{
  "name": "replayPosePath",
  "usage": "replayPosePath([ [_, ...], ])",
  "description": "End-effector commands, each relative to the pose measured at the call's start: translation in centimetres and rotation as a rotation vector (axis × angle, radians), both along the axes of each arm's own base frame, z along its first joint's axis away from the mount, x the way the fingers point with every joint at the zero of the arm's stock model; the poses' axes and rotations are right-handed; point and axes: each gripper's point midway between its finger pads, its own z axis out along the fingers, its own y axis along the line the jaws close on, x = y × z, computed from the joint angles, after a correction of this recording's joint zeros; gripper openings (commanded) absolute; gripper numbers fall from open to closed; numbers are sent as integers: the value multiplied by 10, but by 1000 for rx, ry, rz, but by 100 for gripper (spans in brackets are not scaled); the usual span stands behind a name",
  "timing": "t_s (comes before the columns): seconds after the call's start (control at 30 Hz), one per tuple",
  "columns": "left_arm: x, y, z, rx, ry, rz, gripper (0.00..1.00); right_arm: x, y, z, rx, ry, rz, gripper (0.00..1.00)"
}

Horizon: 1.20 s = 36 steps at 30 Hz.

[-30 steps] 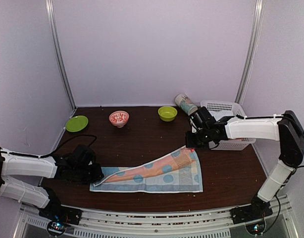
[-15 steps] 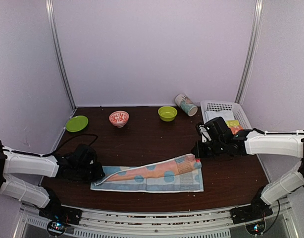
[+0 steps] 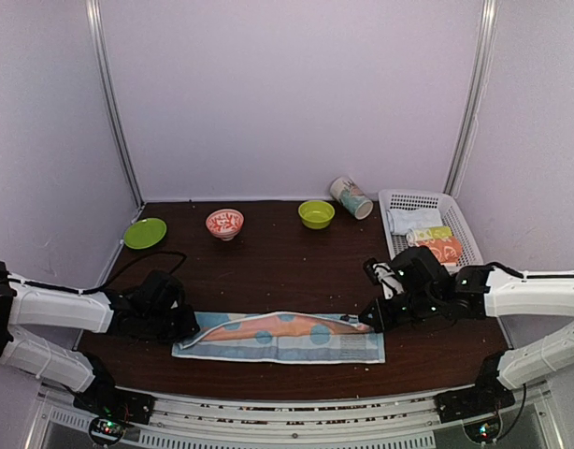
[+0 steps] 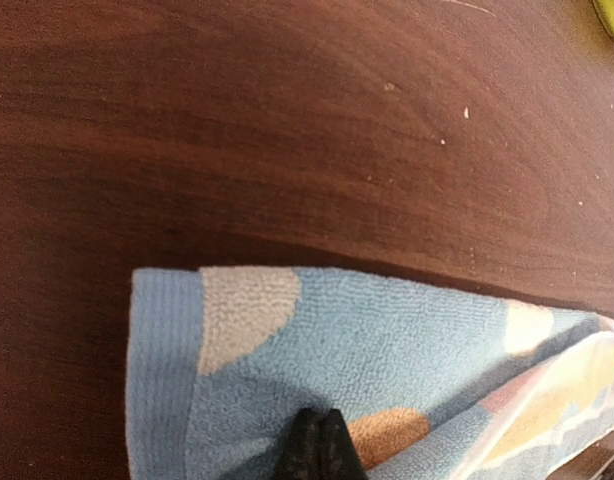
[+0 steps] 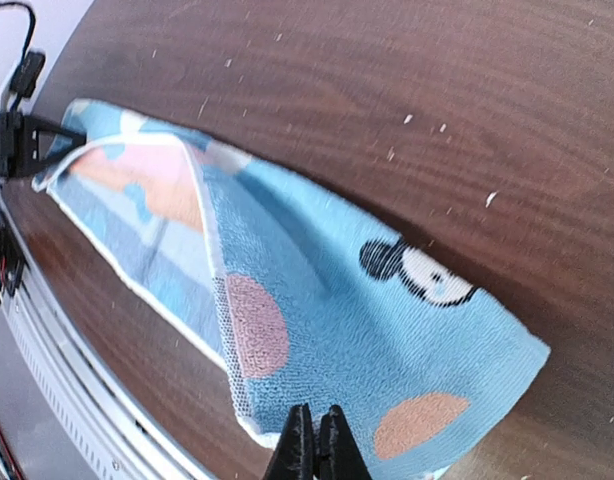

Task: Roll the towels
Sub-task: Fold the towel at the center of the board.

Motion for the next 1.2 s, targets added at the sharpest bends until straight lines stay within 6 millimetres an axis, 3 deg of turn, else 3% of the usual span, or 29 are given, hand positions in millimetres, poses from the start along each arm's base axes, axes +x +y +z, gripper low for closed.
replayPosePath([
  [0.0, -42, 34, -40, 149, 182, -13, 0, -30, -6, -11, -69, 76, 72, 0],
  [0.27, -41, 32, -41, 153, 183, -18, 0, -58, -22, -37, -215, 191, 81, 0],
  [0.4, -41, 32, -41, 154, 182, -24, 0, -62, -32, -47, -279, 213, 63, 2],
  [0.5, -40, 31, -40, 154, 181, -29, 0, -55, -29, -34, -238, 184, 24, 38],
  [0.53, -40, 30, -40, 152, 181, -34, 0, -51, -26, -26, -212, 167, 5, 46],
  [0.6, -40, 29, -39, 147, 180, -38, 0, -39, -26, -11, -178, 119, -58, 53],
  [0.7, -39, 28, -36, 144, 171, -39, 0, -19, -38, 1, -146, 61, -188, 54],
  [0.8, -36, 27, -32, 152, 163, -51, 0, -8, -49, -7, -84, 71, -310, 52],
  [0.97, -29, 16, -19, 133, 142, -101, 0, 6, -32, -18, 12, 88, -343, 46],
  [1.1, -23, 6, 10, 104, 99, -151, 32, 16, -15, -20, 20, 86, -325, 45],
  [1.17, -19, 4, 28, 93, 56, -170, 42, 19, -11, -25, 5, 89, -316, 45],
])
